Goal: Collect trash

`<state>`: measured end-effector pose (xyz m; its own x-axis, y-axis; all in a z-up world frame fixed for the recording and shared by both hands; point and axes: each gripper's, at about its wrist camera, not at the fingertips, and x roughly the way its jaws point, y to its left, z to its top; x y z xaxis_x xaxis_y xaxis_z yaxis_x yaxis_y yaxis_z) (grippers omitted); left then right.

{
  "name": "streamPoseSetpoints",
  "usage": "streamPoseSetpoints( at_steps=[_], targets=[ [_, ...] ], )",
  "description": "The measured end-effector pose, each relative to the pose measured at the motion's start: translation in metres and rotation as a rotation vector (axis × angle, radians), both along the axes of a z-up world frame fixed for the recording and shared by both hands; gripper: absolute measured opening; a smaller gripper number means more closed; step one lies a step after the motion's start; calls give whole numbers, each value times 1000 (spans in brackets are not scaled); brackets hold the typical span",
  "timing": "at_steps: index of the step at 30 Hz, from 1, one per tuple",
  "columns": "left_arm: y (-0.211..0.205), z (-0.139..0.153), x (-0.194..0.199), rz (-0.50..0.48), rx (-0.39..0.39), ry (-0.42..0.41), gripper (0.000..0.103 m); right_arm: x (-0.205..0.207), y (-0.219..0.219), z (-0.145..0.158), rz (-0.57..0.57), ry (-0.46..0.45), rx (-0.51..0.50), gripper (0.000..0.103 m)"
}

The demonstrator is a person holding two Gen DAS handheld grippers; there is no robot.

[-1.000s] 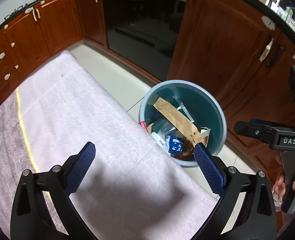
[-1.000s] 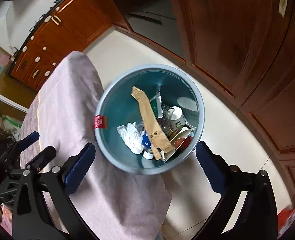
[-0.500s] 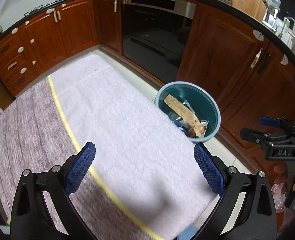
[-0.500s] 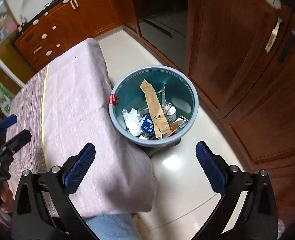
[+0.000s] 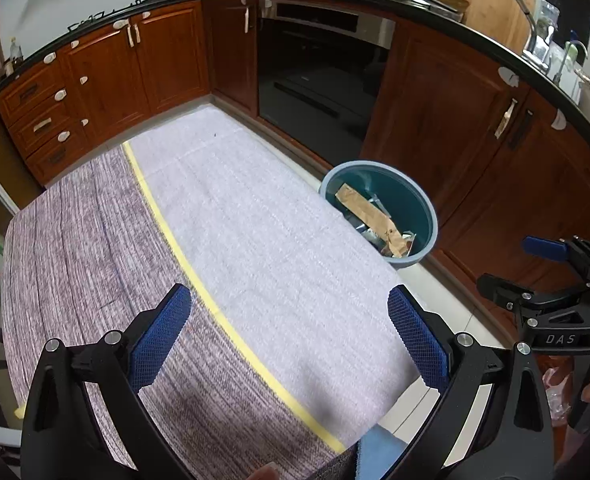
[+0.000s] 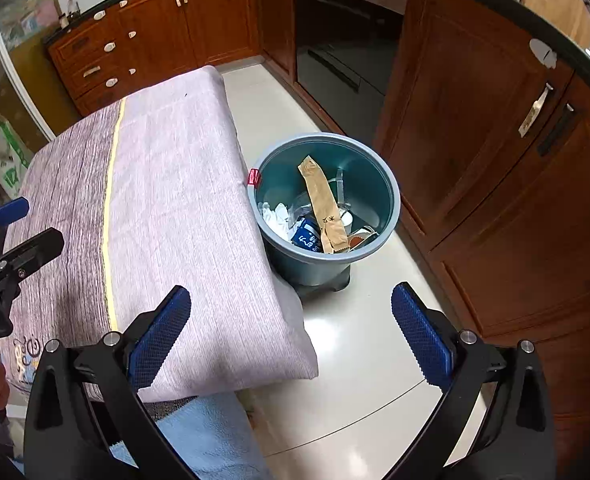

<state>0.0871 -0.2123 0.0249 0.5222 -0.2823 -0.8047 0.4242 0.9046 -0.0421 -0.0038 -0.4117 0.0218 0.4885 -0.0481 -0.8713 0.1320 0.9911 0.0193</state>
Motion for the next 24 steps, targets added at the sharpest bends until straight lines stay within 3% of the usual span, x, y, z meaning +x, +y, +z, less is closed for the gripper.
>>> streamPoseSetpoints(
  at_steps=[24],
  targets=[
    [4, -13, 9, 34, 29, 25, 99, 12, 2, -17, 1, 52, -16, 96]
  ],
)
